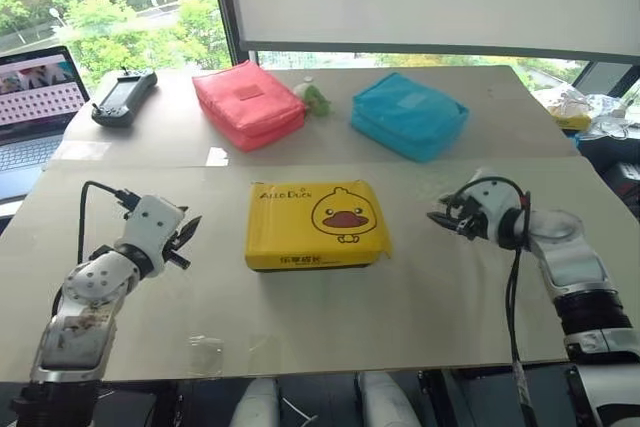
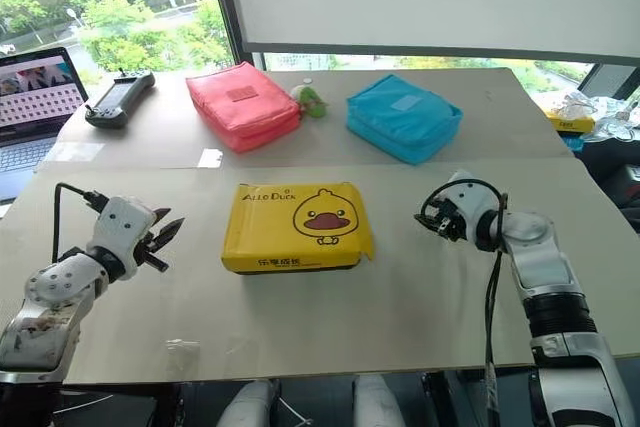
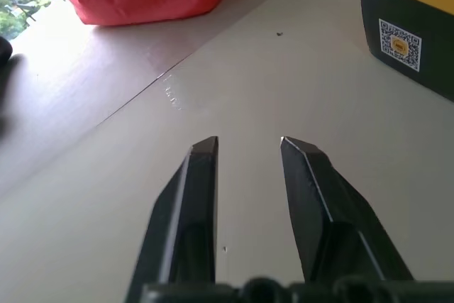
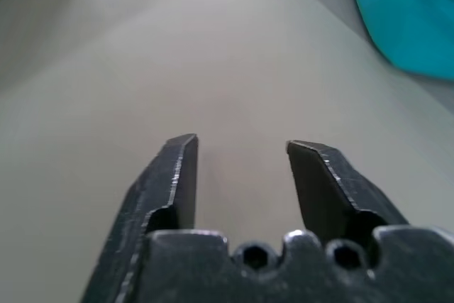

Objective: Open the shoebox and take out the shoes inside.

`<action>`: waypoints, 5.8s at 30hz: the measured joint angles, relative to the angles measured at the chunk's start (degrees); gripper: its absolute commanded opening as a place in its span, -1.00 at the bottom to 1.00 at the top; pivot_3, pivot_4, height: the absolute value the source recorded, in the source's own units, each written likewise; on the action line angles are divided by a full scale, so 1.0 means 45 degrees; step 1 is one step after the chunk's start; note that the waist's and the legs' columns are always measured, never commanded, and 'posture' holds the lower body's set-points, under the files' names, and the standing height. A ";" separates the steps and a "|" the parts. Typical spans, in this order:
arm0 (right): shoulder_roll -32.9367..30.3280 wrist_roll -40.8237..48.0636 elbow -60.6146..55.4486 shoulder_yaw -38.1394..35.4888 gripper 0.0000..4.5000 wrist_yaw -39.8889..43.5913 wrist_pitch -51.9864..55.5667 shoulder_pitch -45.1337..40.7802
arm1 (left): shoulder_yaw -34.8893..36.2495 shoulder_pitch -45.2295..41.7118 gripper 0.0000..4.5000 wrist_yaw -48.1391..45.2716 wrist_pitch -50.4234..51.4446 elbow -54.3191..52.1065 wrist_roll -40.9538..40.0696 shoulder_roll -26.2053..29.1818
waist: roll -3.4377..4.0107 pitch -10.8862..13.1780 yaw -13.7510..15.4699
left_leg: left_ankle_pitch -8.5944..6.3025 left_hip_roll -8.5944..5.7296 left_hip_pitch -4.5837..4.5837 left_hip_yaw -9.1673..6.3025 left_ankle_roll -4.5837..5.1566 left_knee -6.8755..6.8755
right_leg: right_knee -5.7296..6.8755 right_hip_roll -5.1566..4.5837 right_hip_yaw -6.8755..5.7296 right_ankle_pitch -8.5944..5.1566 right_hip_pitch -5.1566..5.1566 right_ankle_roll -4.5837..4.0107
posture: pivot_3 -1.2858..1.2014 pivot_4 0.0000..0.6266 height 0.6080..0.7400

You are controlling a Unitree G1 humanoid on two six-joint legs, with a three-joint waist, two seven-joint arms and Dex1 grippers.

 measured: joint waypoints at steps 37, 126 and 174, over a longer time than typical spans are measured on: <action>0.1775 0.0529 -0.2383 0.2871 -0.98 0.2331 0.1395 0.0082 | -0.1537 0.1809 -1.00 -0.2318 0.0199 -0.1983 0.0331 0.0562 | -0.0009 -0.0006 -0.0016 | 0.0001 0.0022 0.0030 0.0005 0.0000 0.0026 | 0.0028 0.0020 0.0000 0.0004 0.0007 -0.0020 | 0.03 -0.52 0.90; 0.5013 0.1073 -0.0882 0.5963 0.52 0.3871 0.4419 -0.5656 | 0.7003 0.3140 1.00 -0.6238 0.7148 -0.5791 -0.8288 0.6188 | 0.0017 0.0027 -0.0396 | -0.0043 0.0426 -0.0013 0.0057 -0.0077 -0.0034 | 0.0215 0.0428 0.0023 -0.0045 -0.0240 -0.0324 | 0.03 -0.52 0.90; 0.1039 0.5273 -0.5675 0.2016 -0.98 0.4441 0.7304 -0.2786 | 0.5295 0.1257 1.00 -0.5454 0.7272 -0.5413 -0.9062 0.6255 | 0.0034 0.0042 -0.0209 | -0.0044 0.0429 -0.0064 0.0062 -0.0075 -0.0006 | 0.0203 0.0433 0.0031 -0.0050 -0.0259 -0.0324 | 0.03 -0.52 0.90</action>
